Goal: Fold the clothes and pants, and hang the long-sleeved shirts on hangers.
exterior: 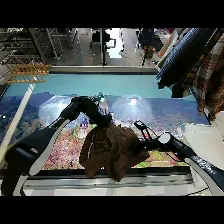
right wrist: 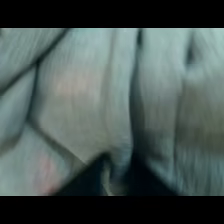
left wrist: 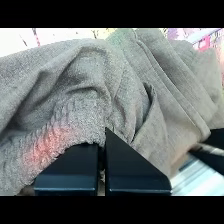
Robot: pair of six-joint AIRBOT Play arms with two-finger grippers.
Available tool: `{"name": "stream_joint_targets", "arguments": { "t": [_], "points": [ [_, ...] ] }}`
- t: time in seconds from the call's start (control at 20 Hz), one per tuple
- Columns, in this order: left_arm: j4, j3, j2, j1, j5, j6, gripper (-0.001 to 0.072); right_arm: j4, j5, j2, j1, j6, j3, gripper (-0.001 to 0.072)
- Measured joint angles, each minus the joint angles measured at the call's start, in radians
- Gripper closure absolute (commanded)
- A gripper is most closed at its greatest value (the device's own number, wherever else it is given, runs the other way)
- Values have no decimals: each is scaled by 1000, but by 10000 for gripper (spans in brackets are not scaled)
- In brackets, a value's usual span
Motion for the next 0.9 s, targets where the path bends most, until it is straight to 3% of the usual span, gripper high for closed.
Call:
{"name": "stream_joint_targets", "arguments": {
  "t": [0.15,0.3,0.45,0.65,0.9],
  "points": [
    [4,1,70,72,84,64,699,-109,20,4,29,67,88,694],
    [-9,2,200,208,182,130,699,-357,249,98,35,212,292,693],
    [-55,2,380,383,243,193,699,-482,492,222,44,312,584,693],
    [-69,2,627,639,275,286,700,-415,639,301,98,389,957,693],
    [46,1,753,982,306,338,699,-302,672,193,175,423,1106,692]
  ]
}}
